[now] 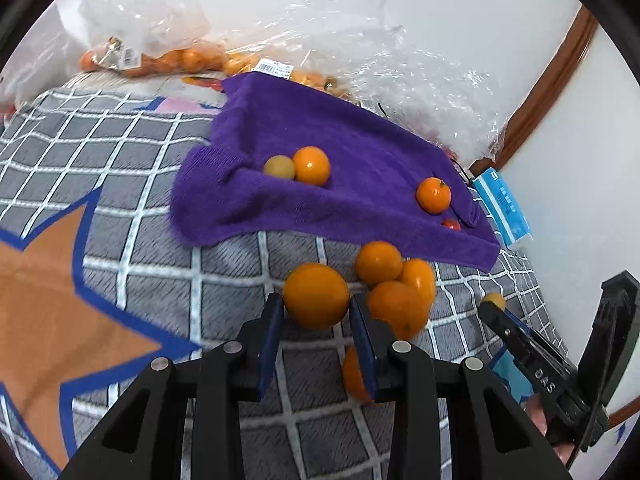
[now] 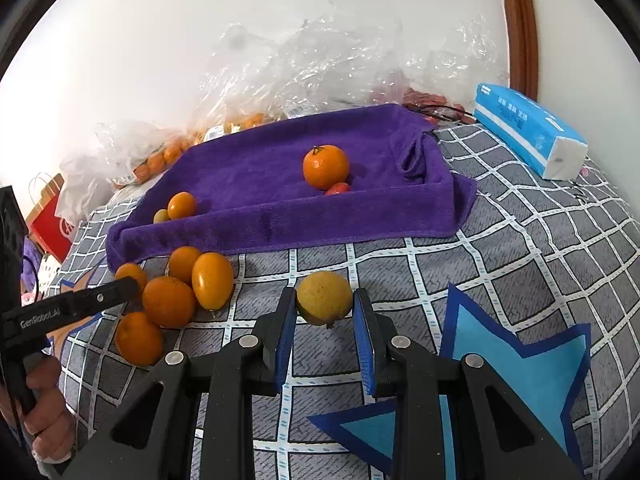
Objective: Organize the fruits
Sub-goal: 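Lift the orange with the left tool while the right tool carries the yellow fruit over the towel, then open the right tool to release the yellow fruit on the towel while the left tool releases the orange, then withdraw both open tools from the towel toward the fruit row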
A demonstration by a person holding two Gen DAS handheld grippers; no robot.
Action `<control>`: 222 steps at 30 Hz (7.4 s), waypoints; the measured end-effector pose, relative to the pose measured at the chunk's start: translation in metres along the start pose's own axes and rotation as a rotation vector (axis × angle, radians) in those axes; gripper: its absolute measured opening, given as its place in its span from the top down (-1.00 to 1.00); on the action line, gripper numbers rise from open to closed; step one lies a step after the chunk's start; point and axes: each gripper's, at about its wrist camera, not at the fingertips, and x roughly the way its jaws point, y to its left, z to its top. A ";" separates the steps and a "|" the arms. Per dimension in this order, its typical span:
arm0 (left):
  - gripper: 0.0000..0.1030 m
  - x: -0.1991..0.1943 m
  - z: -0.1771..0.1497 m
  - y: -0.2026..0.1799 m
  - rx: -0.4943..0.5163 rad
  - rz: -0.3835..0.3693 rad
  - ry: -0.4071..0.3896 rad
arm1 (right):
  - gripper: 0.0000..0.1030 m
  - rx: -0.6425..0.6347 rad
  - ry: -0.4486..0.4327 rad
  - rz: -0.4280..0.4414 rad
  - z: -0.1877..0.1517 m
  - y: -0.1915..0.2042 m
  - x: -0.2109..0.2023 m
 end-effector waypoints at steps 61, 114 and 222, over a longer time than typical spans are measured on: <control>0.37 -0.130 0.032 -0.047 0.032 0.054 -0.194 | 0.45 -0.028 -0.087 0.003 0.042 0.067 -0.104; 0.37 0.033 0.115 -0.006 -0.034 -0.040 -0.231 | 0.45 -0.048 -0.067 -0.033 0.113 0.033 0.068; 0.27 0.007 0.121 -0.003 -0.083 -0.014 -0.176 | 0.15 -0.013 -0.032 -0.021 0.087 0.039 0.023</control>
